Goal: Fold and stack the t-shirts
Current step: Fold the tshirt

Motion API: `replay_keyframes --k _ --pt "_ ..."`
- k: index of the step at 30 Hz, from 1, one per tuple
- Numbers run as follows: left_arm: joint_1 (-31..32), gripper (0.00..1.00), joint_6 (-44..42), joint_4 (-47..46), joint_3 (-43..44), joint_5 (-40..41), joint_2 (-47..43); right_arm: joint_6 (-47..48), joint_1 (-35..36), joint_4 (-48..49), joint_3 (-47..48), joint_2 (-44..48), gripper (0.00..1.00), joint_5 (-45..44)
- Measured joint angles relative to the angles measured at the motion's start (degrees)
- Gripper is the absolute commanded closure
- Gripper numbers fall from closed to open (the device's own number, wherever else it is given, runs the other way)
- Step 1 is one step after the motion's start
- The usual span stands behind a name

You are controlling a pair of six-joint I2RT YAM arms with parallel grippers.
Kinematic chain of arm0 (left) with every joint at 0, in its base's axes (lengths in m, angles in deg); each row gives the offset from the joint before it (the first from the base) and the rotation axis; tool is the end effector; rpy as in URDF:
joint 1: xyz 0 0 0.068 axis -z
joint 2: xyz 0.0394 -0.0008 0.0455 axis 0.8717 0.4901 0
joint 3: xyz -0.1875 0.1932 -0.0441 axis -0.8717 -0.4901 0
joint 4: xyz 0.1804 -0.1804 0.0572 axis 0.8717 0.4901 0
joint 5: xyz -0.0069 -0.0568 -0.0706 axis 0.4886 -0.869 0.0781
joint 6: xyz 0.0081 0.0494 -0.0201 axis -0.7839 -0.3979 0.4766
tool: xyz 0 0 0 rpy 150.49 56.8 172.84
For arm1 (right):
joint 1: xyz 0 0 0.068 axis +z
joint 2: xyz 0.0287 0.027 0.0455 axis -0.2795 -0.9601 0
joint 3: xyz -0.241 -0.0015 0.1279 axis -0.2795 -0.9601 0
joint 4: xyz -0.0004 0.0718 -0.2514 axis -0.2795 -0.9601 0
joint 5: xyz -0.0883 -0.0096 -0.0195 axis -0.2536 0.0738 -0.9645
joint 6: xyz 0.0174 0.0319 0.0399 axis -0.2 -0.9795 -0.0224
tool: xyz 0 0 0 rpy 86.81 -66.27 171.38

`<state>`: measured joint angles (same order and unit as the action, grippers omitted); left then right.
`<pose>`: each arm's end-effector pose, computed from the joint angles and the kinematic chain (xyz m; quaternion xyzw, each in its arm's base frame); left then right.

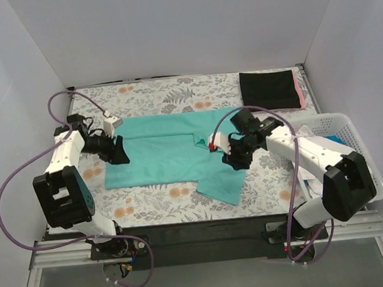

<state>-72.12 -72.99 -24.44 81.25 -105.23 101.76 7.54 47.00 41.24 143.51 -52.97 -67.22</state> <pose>0.2935 0.0346 0.2462 -0.0172 0.9256 -0.3573 0.1236 0.2372 0.1541 0.2602 -0.6282 0.7289 0.1192 0.2447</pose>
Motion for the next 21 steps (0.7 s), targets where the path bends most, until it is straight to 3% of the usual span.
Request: replay_keyframes --k 4,7,17,21 --pt "-2.6 0.52 -5.9 1.0 -10.3 1.4 -4.4 0.4 7.3 1.2 -10.5 -0.1 0.5 -2.6" --pt "-2.7 0.52 -8.4 0.8 -14.5 3.1 -7.9 0.4 8.9 2.0 -13.4 -0.6 0.5 -4.7" --pt "-2.7 0.54 -10.6 -2.8 -17.9 6.4 -10.6 -0.3 11.7 10.5 -16.2 -3.4 0.51 -8.7" --pt "-2.7 0.55 -11.6 -3.1 -18.1 7.4 -10.7 -0.8 12.8 11.8 -17.1 -4.0 0.57 -9.1"
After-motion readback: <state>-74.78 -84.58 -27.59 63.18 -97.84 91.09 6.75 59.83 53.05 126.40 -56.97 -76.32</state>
